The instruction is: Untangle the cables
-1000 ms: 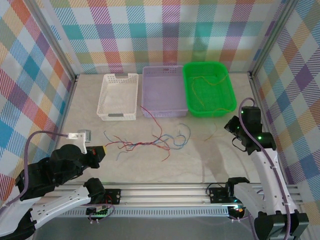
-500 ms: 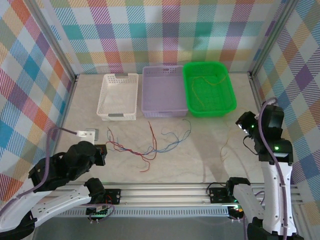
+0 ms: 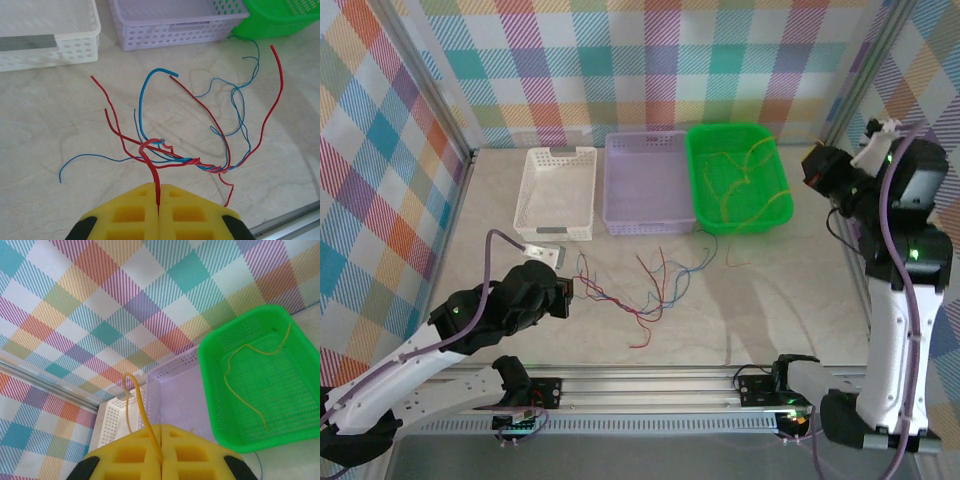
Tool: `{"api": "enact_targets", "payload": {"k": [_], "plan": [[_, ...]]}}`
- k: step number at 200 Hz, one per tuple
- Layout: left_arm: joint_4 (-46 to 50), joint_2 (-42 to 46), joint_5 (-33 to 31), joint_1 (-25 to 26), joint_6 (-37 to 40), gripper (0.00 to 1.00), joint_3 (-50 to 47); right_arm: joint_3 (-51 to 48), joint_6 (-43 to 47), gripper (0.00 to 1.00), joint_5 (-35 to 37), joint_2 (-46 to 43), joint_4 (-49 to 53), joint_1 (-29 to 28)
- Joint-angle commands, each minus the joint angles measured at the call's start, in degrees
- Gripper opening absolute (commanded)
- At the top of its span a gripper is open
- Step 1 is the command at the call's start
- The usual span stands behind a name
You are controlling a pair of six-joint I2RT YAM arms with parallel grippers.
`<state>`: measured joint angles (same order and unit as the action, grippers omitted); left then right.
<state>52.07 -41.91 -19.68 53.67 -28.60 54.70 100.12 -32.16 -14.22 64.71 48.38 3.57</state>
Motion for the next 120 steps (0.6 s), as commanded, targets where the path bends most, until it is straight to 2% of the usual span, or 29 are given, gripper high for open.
{"api": "enact_targets", "payload": {"k": [1, 79, 120], "plan": [[-3.14, 0.51, 1.45, -0.67, 1.47, 0.0, -0.71, 3.68, 0.62, 0.0, -2.71, 6.06, -3.58, -0.48], [-7.88, -0.8, 5.94, -0.67, 1.43, 0.0, -3.38, 25.67, 4.74, 0.0, 1.4, 28.77, -2.0, -3.84], [-9.42, -1.54, 6.98, -0.64, 1.44, 0.0, -3.9, 29.71, 8.04, 0.0, 3.7, 35.86, -2.79, -4.47]]}}
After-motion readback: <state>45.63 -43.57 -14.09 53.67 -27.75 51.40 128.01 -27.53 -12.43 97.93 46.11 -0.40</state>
